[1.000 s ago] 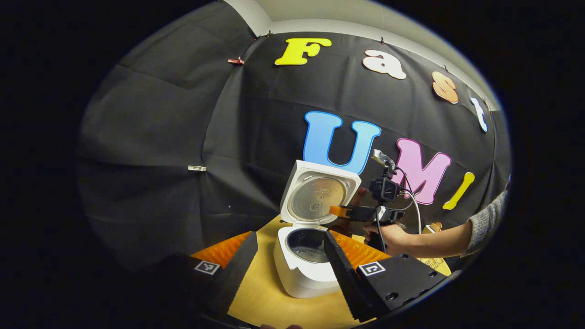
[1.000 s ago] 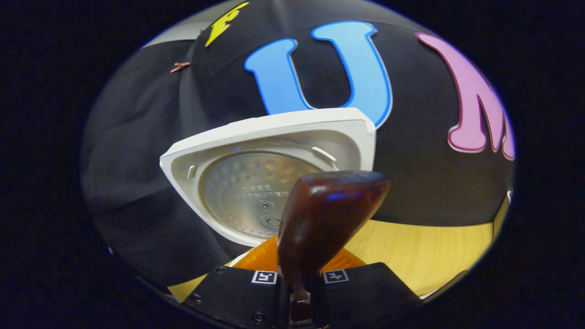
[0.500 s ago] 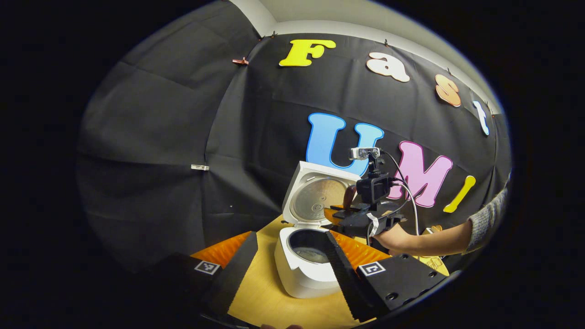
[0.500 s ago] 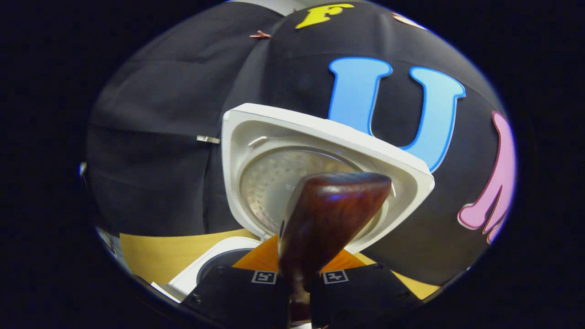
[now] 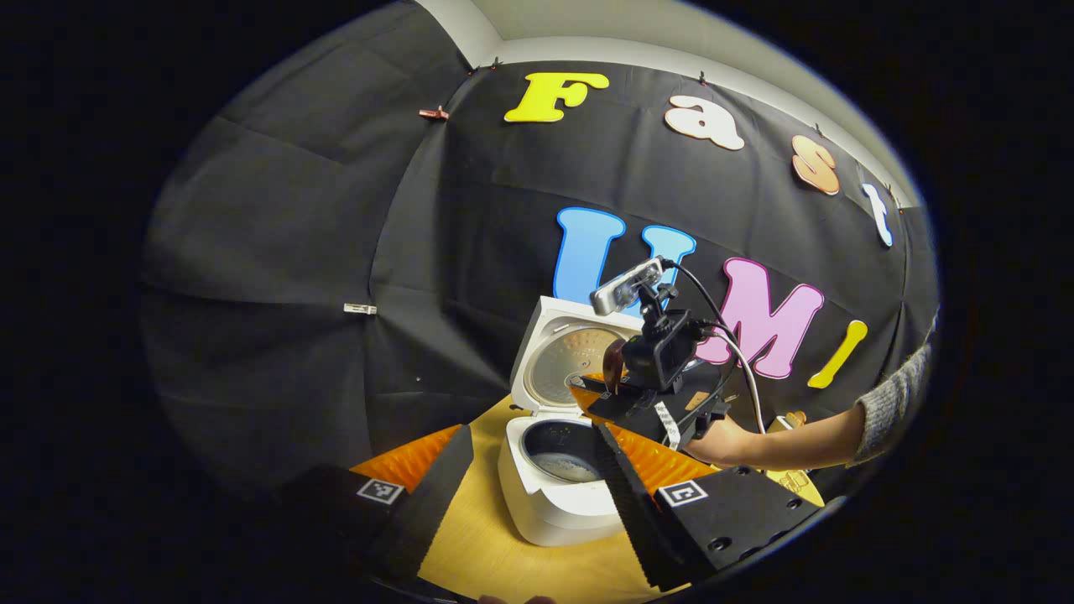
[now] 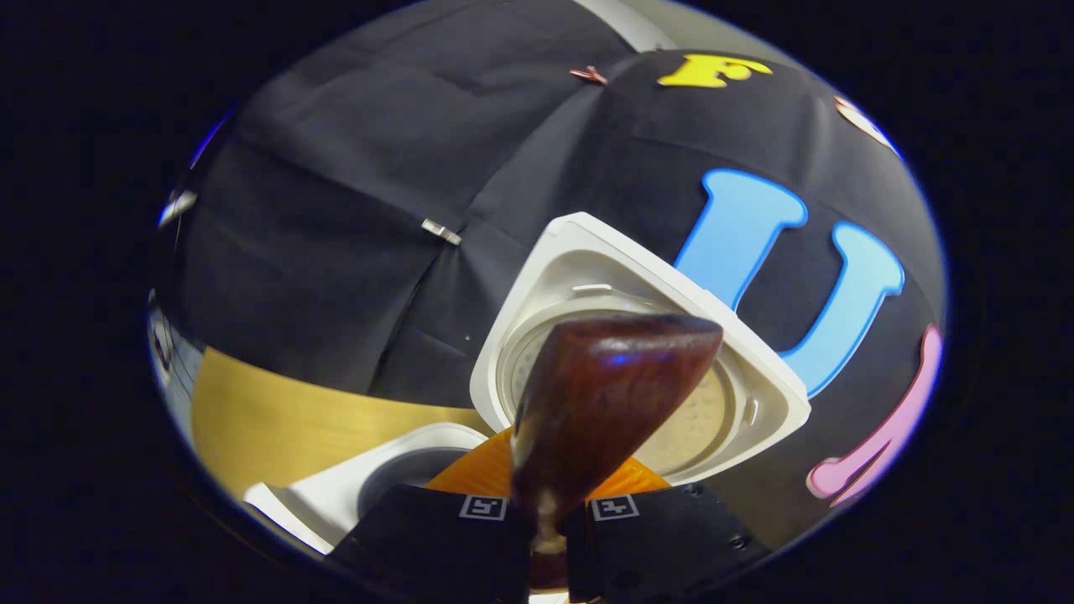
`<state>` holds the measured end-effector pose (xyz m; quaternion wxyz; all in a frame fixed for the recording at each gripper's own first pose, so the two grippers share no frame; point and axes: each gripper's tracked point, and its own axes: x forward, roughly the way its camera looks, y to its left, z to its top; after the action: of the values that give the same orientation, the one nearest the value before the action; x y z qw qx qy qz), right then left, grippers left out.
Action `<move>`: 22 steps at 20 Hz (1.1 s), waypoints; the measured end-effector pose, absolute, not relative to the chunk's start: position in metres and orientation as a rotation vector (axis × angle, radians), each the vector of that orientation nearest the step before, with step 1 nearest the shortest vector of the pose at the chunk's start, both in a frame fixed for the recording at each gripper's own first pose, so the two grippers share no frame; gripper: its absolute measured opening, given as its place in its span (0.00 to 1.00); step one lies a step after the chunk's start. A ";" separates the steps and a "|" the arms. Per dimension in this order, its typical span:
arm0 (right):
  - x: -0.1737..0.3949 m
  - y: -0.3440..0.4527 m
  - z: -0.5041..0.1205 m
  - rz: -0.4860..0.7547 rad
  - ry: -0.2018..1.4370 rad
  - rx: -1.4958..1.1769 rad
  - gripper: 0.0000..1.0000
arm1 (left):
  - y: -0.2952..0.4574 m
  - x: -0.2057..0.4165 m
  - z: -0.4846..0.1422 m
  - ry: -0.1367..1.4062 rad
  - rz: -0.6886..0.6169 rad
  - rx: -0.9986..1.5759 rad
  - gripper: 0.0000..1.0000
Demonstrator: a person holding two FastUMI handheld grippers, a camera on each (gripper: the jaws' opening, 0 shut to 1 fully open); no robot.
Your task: Close the left gripper, press the button to open the rice cooker; take a wooden spoon from the chopstick holder with the right hand, scoop a spoonful of rice and pour it into the rice cooker, then put the wooden spoon back into the chopstick holder.
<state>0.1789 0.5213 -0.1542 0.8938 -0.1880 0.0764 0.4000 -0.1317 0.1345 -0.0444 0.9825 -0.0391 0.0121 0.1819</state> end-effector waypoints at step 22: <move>0.229 0.291 -0.083 0.436 0.450 1.145 0.21 | 0.103 -0.095 -0.033 0.024 0.290 -0.043 0.94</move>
<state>0.2286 0.2913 -0.0827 0.7944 0.5329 0.2091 0.2029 -0.0949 0.1026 -0.0332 0.9892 -0.0212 0.0121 0.1447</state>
